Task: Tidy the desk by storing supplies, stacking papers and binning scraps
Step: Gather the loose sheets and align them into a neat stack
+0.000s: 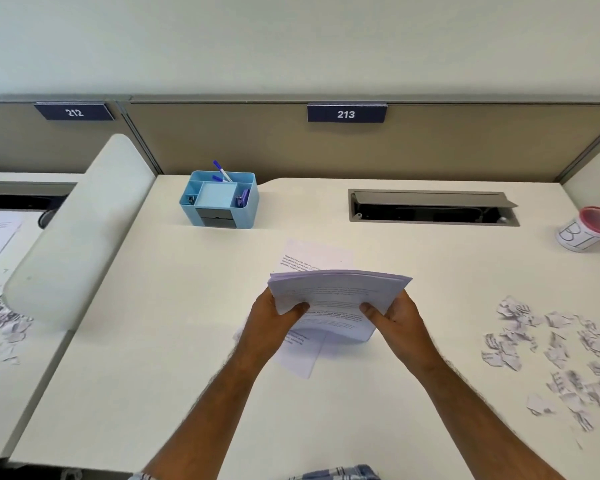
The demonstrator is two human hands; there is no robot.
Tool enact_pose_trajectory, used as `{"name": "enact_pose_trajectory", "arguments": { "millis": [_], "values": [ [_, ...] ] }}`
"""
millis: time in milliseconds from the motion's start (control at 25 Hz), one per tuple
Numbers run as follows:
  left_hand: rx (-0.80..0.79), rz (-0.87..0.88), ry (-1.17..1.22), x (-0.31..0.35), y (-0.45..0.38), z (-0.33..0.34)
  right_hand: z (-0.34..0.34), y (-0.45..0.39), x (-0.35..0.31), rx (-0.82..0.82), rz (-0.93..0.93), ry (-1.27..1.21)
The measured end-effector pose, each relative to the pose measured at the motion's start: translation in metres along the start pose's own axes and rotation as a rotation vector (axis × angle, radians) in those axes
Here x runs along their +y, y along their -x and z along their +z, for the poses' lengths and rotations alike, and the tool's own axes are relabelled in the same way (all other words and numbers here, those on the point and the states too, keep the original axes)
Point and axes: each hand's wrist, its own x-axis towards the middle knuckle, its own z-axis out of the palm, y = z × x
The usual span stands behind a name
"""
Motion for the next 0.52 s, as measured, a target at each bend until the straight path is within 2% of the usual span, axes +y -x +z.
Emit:
{"name": "enact_pose_trajectory", "arguments": {
  "millis": [520],
  "values": [
    [0.026, 0.065, 0.109, 0.019, 0.003, 0.000, 0.005, -0.002, 0.000, 0.059, -0.030, 0.047]
  ]
}}
